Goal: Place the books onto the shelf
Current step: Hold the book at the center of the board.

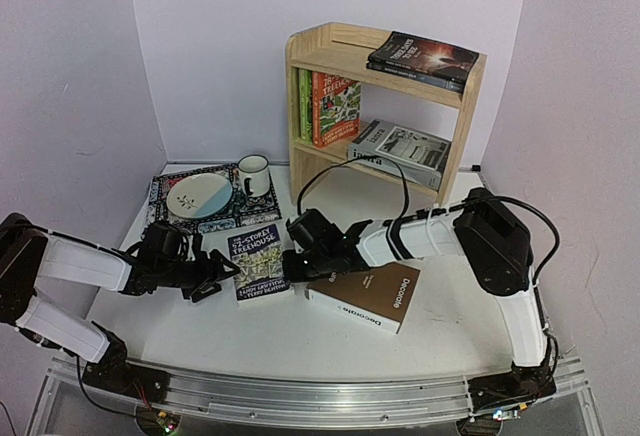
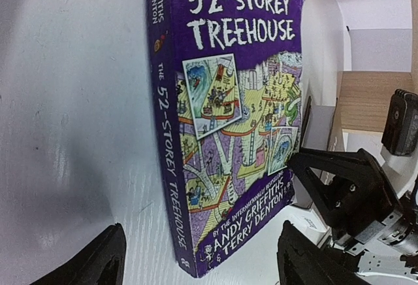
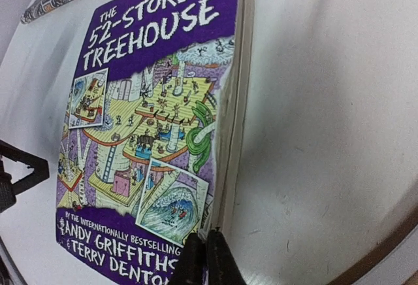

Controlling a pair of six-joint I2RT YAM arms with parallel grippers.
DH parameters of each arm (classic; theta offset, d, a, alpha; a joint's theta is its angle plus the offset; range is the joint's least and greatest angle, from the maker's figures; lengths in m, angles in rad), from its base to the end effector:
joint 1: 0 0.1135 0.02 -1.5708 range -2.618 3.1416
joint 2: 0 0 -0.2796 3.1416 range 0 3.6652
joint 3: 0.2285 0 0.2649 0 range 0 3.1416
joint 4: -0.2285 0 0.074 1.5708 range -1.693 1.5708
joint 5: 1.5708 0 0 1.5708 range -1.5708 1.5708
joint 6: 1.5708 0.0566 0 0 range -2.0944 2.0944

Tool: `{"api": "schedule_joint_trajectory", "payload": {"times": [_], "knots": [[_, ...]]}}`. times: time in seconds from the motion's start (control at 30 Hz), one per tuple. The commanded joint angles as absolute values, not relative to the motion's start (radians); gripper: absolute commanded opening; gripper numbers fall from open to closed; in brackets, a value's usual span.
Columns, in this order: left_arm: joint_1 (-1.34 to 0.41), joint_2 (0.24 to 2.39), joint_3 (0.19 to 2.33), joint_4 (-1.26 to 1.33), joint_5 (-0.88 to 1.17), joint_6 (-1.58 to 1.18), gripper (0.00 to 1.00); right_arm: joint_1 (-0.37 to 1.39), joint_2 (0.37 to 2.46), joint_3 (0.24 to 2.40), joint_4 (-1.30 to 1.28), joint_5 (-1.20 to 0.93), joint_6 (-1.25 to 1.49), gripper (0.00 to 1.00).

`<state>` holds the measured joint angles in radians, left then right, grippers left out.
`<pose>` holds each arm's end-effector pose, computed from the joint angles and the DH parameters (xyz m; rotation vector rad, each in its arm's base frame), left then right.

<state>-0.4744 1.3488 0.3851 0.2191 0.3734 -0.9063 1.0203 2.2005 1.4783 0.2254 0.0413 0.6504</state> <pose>0.2113 -0.1317 0.1227 -0.3363 2.5075 -1.0710 0.2807 0.4528 0.1517 -0.3812 2.1857 0.9487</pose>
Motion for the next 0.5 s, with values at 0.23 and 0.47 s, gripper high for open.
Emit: {"api": "schedule_joint_trajectory", "payload": {"times": [0.23,0.47], "knots": [[-0.465,1.354,0.393,0.23,0.454,-0.857,0.81,1.09,2.003,1.273,0.145,0.008,0.67,0.0],[-0.468,1.365,0.385,0.241,0.515,-0.858,0.65,1.117,1.945,1.196,0.174,-0.019,0.664,0.0]]}}
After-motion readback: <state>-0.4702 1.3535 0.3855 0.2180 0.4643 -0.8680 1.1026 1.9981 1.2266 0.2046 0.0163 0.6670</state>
